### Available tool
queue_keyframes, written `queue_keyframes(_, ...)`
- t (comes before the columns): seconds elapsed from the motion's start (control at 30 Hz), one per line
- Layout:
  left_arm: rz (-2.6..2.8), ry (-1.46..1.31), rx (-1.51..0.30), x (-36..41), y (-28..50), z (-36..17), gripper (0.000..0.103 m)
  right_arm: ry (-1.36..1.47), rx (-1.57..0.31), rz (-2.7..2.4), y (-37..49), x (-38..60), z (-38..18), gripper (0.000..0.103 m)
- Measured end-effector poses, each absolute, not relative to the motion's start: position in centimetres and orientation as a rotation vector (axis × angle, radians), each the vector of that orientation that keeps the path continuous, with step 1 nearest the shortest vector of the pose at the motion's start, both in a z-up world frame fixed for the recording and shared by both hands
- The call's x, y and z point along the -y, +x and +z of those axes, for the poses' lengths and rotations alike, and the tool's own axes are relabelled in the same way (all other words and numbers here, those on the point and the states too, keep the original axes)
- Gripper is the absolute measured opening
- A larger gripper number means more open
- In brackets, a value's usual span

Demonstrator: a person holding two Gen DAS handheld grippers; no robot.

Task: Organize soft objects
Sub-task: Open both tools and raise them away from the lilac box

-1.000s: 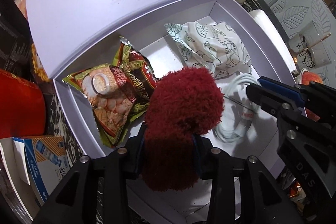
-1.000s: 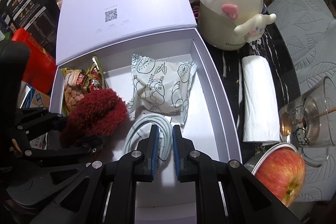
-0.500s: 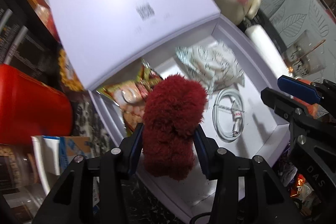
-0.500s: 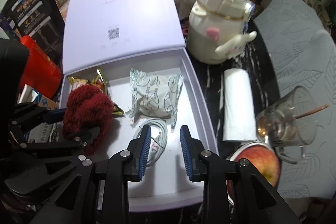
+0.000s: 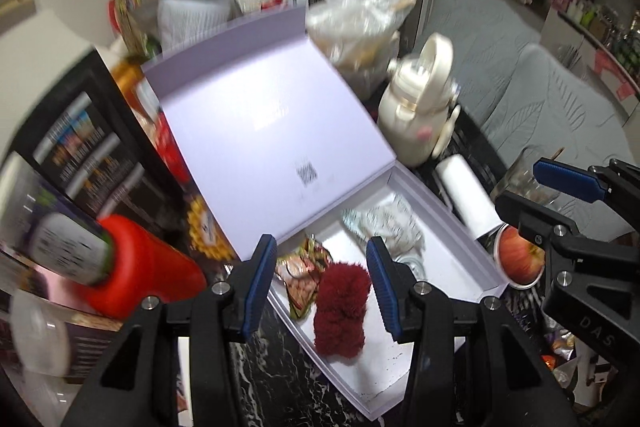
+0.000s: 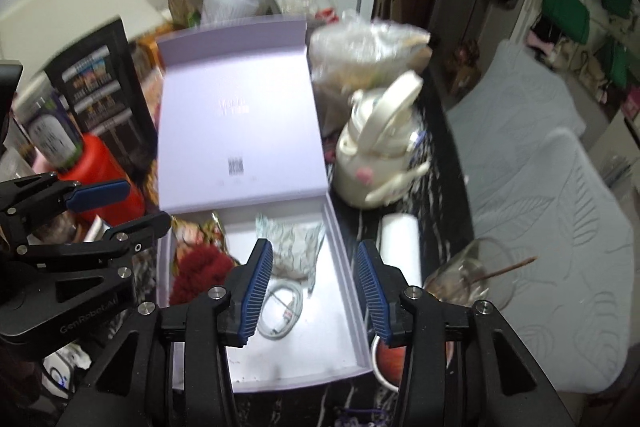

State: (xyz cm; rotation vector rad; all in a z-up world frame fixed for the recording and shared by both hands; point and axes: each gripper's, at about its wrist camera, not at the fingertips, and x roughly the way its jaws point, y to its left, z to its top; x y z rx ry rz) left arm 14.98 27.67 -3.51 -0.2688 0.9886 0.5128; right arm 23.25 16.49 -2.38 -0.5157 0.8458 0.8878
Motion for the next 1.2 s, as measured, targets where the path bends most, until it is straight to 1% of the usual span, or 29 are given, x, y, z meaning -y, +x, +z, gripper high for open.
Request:
queue_keyframes(0.17, 0.517, -0.240, -0.910, -26.7, 13.8, 0.7, 0.046, -0.503, -0.759, 0.886, 22.0, -15.6, 1.4, 0.051)
queue_keyframes(0.23, 0.518, -0.238, -0.875, -26.2, 13.1, 2.2, 0.046, -0.494, -0.732, 0.880, 21.4, -15.0, 2.7, 0.057)
queue_keyframes(0.3, 0.522, -0.233, -0.848, -25.7, 12.3, 3.7, 0.046, -0.475, -0.702, 0.879, 20.6, -14.2, 4.2, 0.059)
queue_keyframes(0.47, 0.515, -0.220, -0.784, -24.3, 10.2, 6.9, 0.046, -0.445, -0.644, 0.876, 18.5, -12.0, 6.9, 0.068)
queue_keyframes(0.5, 0.514, -0.222, -0.775, -23.9, 9.7, 7.4, 0.047, -0.440, -0.632, 0.874, 18.1, -11.5, 7.4, 0.070)
queue_keyframes(0.57, 0.507, -0.231, -0.757, -23.2, 8.6, 8.5, 0.057, -0.428, -0.610, 0.867, 17.0, -10.4, 8.4, 0.073)
queue_keyframes(0.6, 0.506, -0.230, -0.748, -22.8, 8.0, 9.0, 0.067, -0.419, -0.599, 0.861, 16.4, -9.7, 9.0, 0.074)
queue_keyframes(0.63, 0.510, -0.226, -0.731, -22.3, 7.3, 9.6, 0.074, -0.412, -0.591, 0.860, 15.9, -9.2, 9.4, 0.076)
queue_keyframes(0.7, 0.519, -0.211, -0.695, -21.4, 6.1, 10.6, 0.078, -0.396, -0.579, 0.855, 15.1, -8.1, 10.0, 0.080)
queue_keyframes(0.87, 0.521, -0.172, -0.663, -19.2, 4.0, 12.0, 0.080, -0.358, -0.561, 0.830, 12.8, -5.0, 11.2, 0.082)
queue_keyframes(0.9, 0.518, -0.171, -0.661, -18.8, 3.6, 12.2, 0.080, -0.354, -0.560, 0.826, 12.6, -4.6, 11.3, 0.084)
queue_keyframes(0.93, 0.515, -0.171, -0.659, -18.4, 3.3, 12.3, 0.080, -0.347, -0.558, 0.819, 12.0, -3.8, 11.4, 0.086)
queue_keyframes(1.07, 0.485, -0.163, -0.641, -16.7, 2.0, 12.5, 0.080, -0.333, -0.549, 0.787, 10.5, -1.5, 11.5, 0.086)
queue_keyframes(1.2, 0.461, -0.122, -0.630, -14.4, 1.1, 12.4, 0.080, -0.324, -0.560, 0.752, 9.2, 0.9, 11.0, 0.090)
